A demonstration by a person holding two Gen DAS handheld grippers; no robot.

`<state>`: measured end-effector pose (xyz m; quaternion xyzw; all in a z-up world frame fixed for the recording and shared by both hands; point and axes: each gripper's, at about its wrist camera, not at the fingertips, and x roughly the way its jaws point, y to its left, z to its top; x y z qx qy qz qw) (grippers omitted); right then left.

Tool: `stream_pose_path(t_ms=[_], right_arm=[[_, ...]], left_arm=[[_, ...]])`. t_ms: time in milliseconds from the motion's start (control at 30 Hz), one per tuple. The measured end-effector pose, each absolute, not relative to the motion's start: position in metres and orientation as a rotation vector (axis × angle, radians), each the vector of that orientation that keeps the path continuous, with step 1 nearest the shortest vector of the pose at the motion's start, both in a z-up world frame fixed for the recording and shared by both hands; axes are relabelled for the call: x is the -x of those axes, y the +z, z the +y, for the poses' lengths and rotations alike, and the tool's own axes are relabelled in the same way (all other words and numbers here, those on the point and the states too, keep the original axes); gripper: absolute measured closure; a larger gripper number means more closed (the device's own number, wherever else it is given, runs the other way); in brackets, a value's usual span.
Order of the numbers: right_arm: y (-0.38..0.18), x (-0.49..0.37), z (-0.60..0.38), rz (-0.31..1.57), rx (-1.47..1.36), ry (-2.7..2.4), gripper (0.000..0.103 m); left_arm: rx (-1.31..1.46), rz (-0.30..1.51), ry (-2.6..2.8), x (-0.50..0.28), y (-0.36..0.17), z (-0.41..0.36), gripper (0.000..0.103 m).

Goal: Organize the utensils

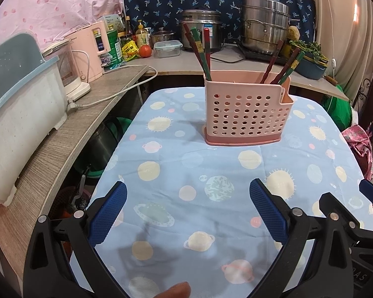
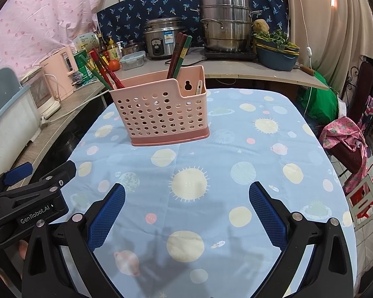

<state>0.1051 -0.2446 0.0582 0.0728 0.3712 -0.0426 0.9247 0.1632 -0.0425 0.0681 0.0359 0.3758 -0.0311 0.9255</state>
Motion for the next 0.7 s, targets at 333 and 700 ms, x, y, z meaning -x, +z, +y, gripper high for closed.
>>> stream_pose_path(t_ms=[333,700], right_arm=[[0.060,-0.112,-0.244,0.761,-0.148,-0.084,0.007],[0.061,-0.119,-0.250,0.749,-0.148,-0.095,0.007]], left_arm=[[-0.053,0.804,-0.042,-0.173,0.062,-0.039,0.008],[-0.063,0.776,-0.048,-0.179,0.068,-0.042,0.008]])
